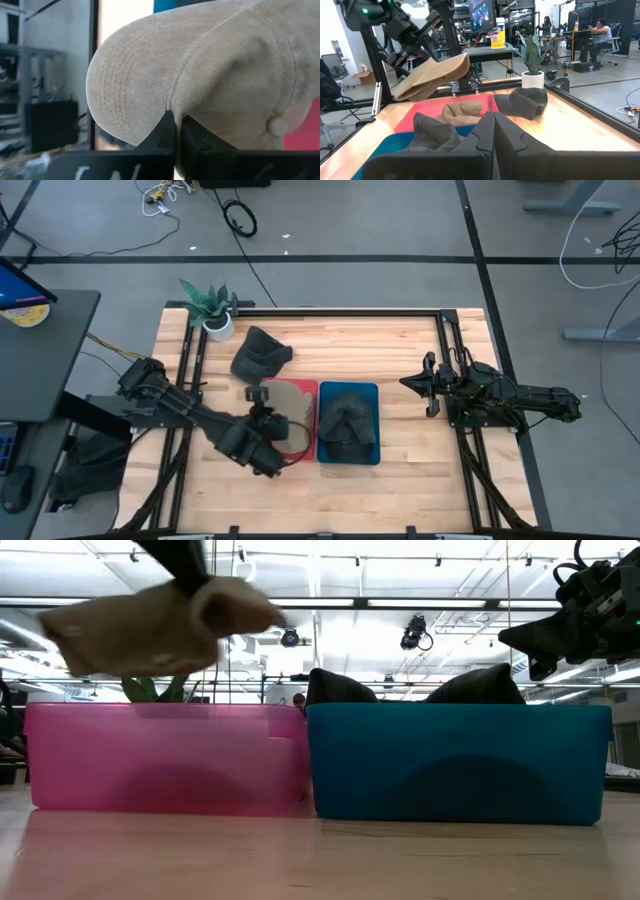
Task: Pick & Place hat
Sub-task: Put the brown cap into the red bin
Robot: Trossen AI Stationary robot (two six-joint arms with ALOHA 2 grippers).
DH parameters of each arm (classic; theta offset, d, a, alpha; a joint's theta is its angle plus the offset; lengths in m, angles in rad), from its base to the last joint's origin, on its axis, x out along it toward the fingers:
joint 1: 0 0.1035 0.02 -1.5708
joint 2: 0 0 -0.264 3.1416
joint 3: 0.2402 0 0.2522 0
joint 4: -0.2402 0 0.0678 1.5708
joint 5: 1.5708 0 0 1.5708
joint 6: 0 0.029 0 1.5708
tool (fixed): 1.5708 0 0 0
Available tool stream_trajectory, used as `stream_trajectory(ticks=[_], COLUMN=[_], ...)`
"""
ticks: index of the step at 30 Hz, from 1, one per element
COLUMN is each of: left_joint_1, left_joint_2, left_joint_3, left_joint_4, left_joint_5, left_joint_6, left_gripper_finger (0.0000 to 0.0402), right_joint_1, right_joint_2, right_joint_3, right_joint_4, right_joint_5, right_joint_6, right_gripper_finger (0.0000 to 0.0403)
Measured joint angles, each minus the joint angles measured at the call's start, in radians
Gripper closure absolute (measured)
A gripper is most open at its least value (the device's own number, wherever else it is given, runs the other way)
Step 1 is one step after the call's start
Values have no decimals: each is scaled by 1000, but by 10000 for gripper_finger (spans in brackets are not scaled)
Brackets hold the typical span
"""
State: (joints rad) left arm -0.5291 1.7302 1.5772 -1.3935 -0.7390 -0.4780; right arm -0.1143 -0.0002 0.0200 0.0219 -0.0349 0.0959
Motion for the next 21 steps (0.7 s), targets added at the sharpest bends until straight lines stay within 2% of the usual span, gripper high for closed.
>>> stream_trajectory(ticks=[5, 15, 21], left_joint_1=[35, 74, 111], left_joint_2=[0, 3, 6], left_joint_3=[0, -3, -112], left_joint_4=[152, 164, 219], left_joint_5=[11, 36, 85], left_joint_6=[93, 97, 98], left_gripper_finger=[398, 398, 398], right_joint_1=[0, 0, 0], right_joint_2=[0, 0, 0], right_joint_3=[0, 0, 0], right_joint_4=[0, 0, 0], right_joint_5=[0, 0, 0], right_joint_6=[0, 0, 0], right_gripper_finger=[394, 394, 394])
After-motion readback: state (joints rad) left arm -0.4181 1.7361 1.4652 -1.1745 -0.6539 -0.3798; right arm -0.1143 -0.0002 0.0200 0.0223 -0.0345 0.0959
